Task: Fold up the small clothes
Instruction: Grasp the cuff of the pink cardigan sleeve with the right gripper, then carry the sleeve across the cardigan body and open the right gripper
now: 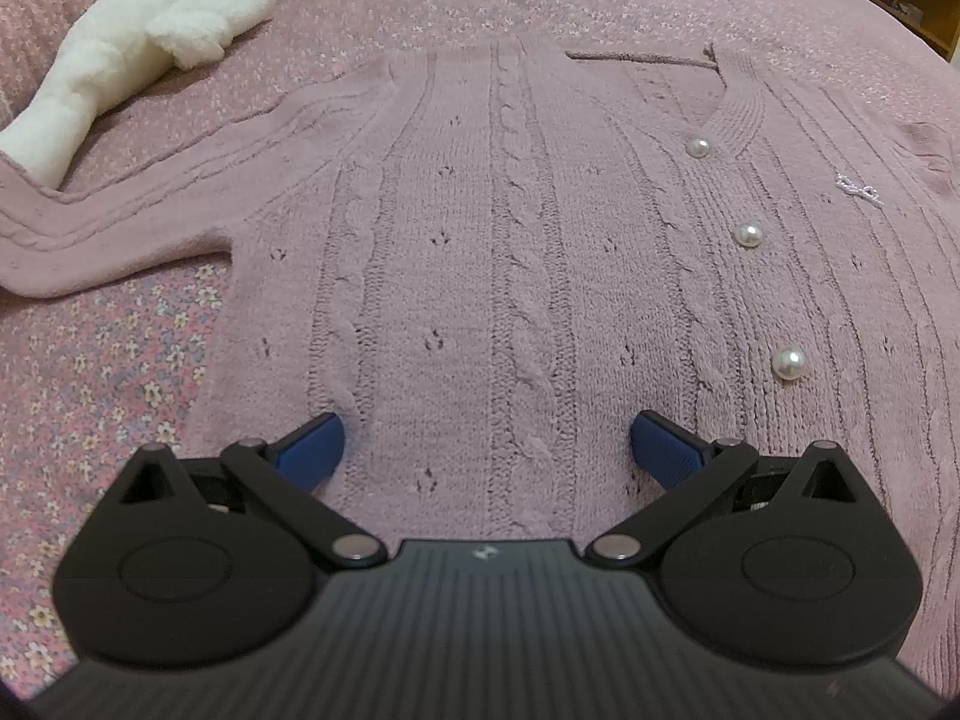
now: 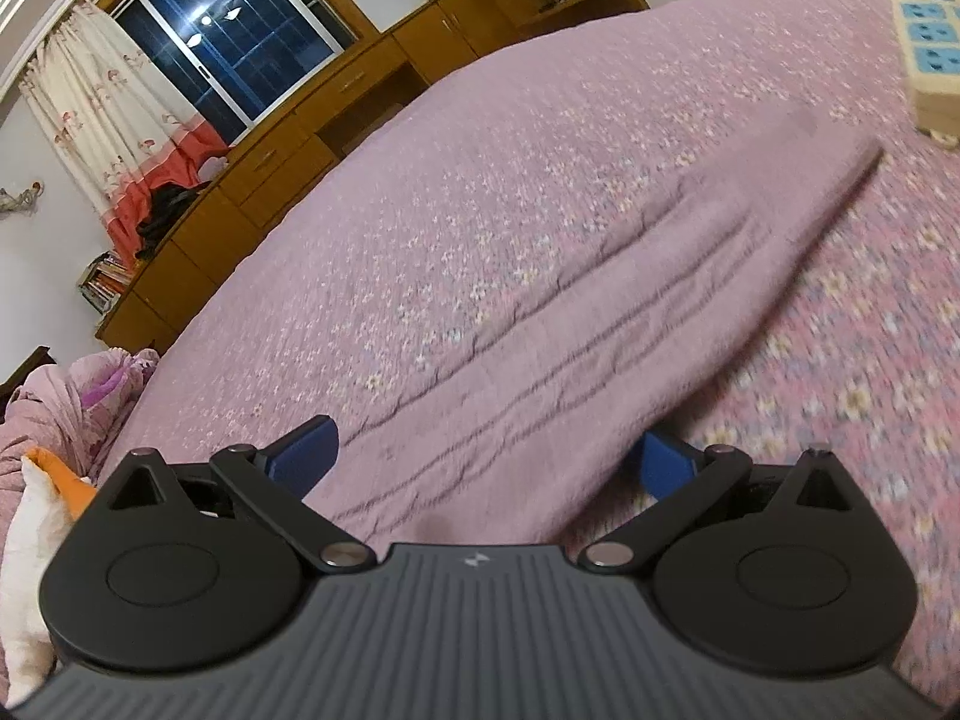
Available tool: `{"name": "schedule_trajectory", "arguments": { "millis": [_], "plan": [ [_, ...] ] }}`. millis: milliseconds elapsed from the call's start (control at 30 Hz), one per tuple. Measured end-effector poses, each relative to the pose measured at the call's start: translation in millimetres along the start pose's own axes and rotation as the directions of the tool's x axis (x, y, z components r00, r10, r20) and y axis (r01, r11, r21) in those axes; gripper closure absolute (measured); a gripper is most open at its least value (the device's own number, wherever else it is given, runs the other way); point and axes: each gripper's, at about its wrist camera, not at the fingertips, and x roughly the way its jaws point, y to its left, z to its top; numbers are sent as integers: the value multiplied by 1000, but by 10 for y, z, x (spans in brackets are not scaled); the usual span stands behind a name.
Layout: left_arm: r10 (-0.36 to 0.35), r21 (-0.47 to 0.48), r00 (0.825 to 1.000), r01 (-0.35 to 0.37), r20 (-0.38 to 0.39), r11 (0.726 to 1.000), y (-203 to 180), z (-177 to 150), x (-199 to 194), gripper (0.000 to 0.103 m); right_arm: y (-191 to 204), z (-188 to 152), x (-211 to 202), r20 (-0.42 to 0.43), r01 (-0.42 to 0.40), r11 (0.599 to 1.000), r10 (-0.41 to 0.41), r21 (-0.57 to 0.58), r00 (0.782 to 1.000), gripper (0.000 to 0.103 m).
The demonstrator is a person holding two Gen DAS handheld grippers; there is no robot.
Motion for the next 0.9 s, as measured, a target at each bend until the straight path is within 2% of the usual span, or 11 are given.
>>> {"name": "schedule_trajectory", "arguments": {
  "millis": [100,167,200,233,267,300,333,367,500,667,900],
  "plan": [
    [0,0,1000,0,2,1000,-3,-9,-1,0,-69,42,42,28,-21,999,20,34,999,0],
    [1,0,1000,-1,2,1000,-5,-10,-1,0,-121,72,63,52,-24,997,21,68,998,9],
    [1,0,1000,-1,2,1000,-5,-11,-1,0,-139,85,67,61,-10,997,6,76,998,23],
    [1,0,1000,-1,2,1000,-4,-11,-1,0,-158,94,73,65,3,997,-8,79,998,42],
    [1,0,1000,-1,2,1000,-4,-11,-1,0,-186,104,84,67,19,996,-24,83,997,55],
    [1,1,1000,-1,3,1000,-4,-12,-2,0,-222,115,95,63,35,995,-40,90,997,78],
    [0,1,1000,0,3,1000,-3,-10,-2,0,-262,119,84,63,42,994,-49,100,997,87],
    [0,2,1000,0,4,1000,-2,-10,-2,0,-303,126,62,72,34,993,-42,111,997,91],
    [-1,3,1000,1,8,1000,2,-17,-2,0,-237,128,-158,143,-5,998,-5,67,990,94],
    [-7,13,1000,7,25,1000,6,-30,-18,0,96,162,-537,214,-57,998,61,-25,975,94],
    [-19,25,997,17,81,1000,73,59,-134,1,835,146,-1121,230,-120,983,149,-136,962,94]
  ]
}}
